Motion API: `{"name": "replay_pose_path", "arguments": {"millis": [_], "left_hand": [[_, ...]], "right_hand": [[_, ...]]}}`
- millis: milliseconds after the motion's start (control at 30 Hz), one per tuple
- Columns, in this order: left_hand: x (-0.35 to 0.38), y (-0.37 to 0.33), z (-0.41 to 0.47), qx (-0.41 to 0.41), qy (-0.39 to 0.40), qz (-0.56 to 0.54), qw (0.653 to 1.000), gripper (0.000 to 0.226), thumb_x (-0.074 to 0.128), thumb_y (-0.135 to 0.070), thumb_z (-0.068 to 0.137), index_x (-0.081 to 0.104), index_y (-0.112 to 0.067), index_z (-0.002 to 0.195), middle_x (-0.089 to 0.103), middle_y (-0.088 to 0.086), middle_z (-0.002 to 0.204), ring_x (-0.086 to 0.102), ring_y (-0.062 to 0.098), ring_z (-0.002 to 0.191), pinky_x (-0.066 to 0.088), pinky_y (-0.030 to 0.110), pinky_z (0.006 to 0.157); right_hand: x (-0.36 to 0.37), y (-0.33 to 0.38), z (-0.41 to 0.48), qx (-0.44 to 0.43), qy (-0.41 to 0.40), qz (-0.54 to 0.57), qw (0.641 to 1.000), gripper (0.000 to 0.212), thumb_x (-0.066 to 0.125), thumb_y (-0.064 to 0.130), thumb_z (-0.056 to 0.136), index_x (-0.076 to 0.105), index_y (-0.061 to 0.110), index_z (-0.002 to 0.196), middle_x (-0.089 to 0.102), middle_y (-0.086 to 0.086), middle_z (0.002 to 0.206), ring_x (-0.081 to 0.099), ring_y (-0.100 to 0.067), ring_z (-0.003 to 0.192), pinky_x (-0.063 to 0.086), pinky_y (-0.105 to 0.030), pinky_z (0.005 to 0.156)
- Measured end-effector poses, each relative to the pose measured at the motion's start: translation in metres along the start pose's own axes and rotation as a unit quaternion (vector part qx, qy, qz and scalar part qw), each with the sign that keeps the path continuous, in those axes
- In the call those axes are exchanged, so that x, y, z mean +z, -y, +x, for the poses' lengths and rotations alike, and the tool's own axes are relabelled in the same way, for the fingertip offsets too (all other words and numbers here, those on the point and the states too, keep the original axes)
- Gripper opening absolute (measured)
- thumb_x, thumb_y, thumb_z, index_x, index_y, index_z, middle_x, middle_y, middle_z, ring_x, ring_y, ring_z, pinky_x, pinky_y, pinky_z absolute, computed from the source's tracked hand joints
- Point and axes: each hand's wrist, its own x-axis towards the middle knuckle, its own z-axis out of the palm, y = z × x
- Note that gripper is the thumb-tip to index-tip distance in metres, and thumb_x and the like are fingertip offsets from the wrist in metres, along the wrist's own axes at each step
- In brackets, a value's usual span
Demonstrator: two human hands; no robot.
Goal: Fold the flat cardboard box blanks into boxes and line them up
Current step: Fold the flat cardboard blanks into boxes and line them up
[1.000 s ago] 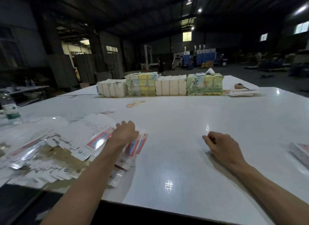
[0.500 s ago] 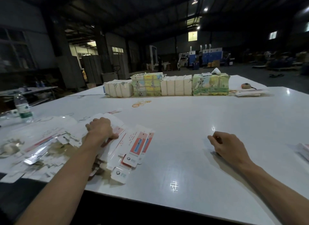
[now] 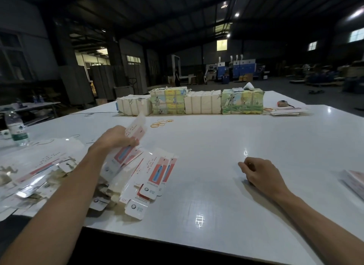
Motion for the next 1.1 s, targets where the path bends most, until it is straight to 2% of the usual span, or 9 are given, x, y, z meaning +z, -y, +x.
{"name": "replay_pose_path", "arguments": {"millis": [100, 200, 267, 367, 433, 500, 667, 767, 1100], "left_hand": [[0.010, -0.036, -0.002, 0.076, 0.137, -0.216, 0.964, 0.046, 0.079, -0.034, 0.093, 0.060, -0.013, 0.129, 0.081, 0.008, 0.102, 0.080, 0.027, 0.088, 0.065, 0.041, 0.069], [0.044, -0.084, -0.023, 0.136, 0.349, -0.410, 0.832, 0.052, 0.074, -0.022, 0.097, 0.050, -0.006, 0.140, 0.075, 0.021, 0.122, 0.076, 0.038, 0.108, 0.065, 0.043, 0.079], [0.081, -0.112, -0.040, 0.148, 0.411, -0.453, 0.777, 0.052, 0.074, -0.023, 0.098, 0.051, -0.002, 0.140, 0.073, 0.023, 0.125, 0.076, 0.037, 0.106, 0.064, 0.043, 0.083], [0.137, -0.151, -0.061, 0.131, 0.462, -0.472, 0.740, 0.060, 0.065, -0.050, 0.100, 0.059, -0.005, 0.139, 0.077, 0.014, 0.109, 0.077, 0.027, 0.091, 0.065, 0.041, 0.080], [0.165, -0.170, -0.074, 0.129, 0.501, -0.472, 0.713, 0.076, 0.039, -0.073, 0.102, 0.063, -0.010, 0.137, 0.077, 0.011, 0.105, 0.076, 0.025, 0.089, 0.063, 0.038, 0.077], [0.188, -0.181, -0.082, 0.124, 0.511, -0.501, 0.687, 0.089, 0.022, -0.081, 0.100, 0.065, -0.011, 0.136, 0.077, 0.014, 0.109, 0.075, 0.028, 0.090, 0.062, 0.039, 0.078], [0.222, -0.179, -0.089, 0.123, 0.508, -0.567, 0.637, 0.080, 0.039, -0.076, 0.099, 0.065, -0.008, 0.133, 0.069, 0.023, 0.115, 0.070, 0.034, 0.090, 0.059, 0.044, 0.082], [0.225, -0.176, -0.089, 0.143, 0.499, -0.579, 0.629, 0.077, 0.037, -0.073, 0.102, 0.063, -0.008, 0.133, 0.067, 0.025, 0.114, 0.068, 0.036, 0.090, 0.059, 0.045, 0.081], [0.218, -0.173, -0.095, 0.148, 0.497, -0.570, 0.637, 0.079, 0.033, -0.073, 0.103, 0.065, -0.005, 0.129, 0.072, 0.024, 0.115, 0.073, 0.036, 0.090, 0.062, 0.043, 0.080]], "right_hand": [[0.000, 0.001, 0.001, -0.005, 0.000, 0.004, 1.000, 0.038, 0.061, 0.035, 0.101, 0.057, 0.015, 0.068, 0.060, -0.002, 0.056, 0.060, -0.028, 0.063, 0.053, -0.037, 0.068], [-0.001, 0.003, 0.000, -0.010, -0.005, 0.019, 1.000, 0.039, 0.060, 0.034, 0.102, 0.055, 0.014, 0.068, 0.060, -0.003, 0.055, 0.059, -0.027, 0.060, 0.054, -0.039, 0.069], [-0.004, 0.005, -0.002, -0.022, -0.022, 0.045, 0.999, 0.039, 0.060, 0.032, 0.103, 0.054, 0.016, 0.068, 0.060, 0.000, 0.054, 0.057, -0.021, 0.053, 0.054, -0.040, 0.068], [-0.008, 0.009, -0.002, -0.061, -0.097, 0.074, 0.991, 0.029, 0.064, 0.026, 0.104, 0.058, 0.019, 0.076, 0.063, 0.006, 0.058, 0.058, -0.014, 0.052, 0.053, -0.030, 0.059], [-0.011, 0.011, -0.002, -0.089, -0.155, 0.095, 0.979, 0.010, 0.066, 0.018, 0.103, 0.061, 0.018, 0.094, 0.066, 0.007, 0.072, 0.064, -0.007, 0.063, 0.048, -0.011, 0.061], [-0.014, 0.010, 0.002, -0.096, -0.194, 0.115, 0.970, 0.011, 0.064, 0.016, 0.103, 0.061, 0.013, 0.113, 0.066, 0.005, 0.088, 0.065, -0.004, 0.079, 0.048, -0.006, 0.068], [-0.010, -0.003, 0.011, -0.097, -0.147, 0.051, 0.983, 0.037, 0.057, 0.034, 0.106, 0.058, 0.021, 0.141, 0.052, 0.000, 0.138, 0.051, -0.013, 0.126, 0.054, -0.028, 0.098], [-0.007, -0.003, 0.010, -0.117, -0.107, 0.017, 0.987, 0.040, 0.052, 0.039, 0.108, 0.061, 0.019, 0.141, 0.050, 0.005, 0.138, 0.046, -0.013, 0.132, 0.058, -0.040, 0.100], [-0.021, 0.003, 0.011, -0.140, -0.104, 0.005, 0.985, 0.028, 0.069, 0.022, 0.100, 0.074, 0.012, 0.126, 0.063, -0.004, 0.133, 0.050, -0.022, 0.130, 0.058, -0.044, 0.097]]}}
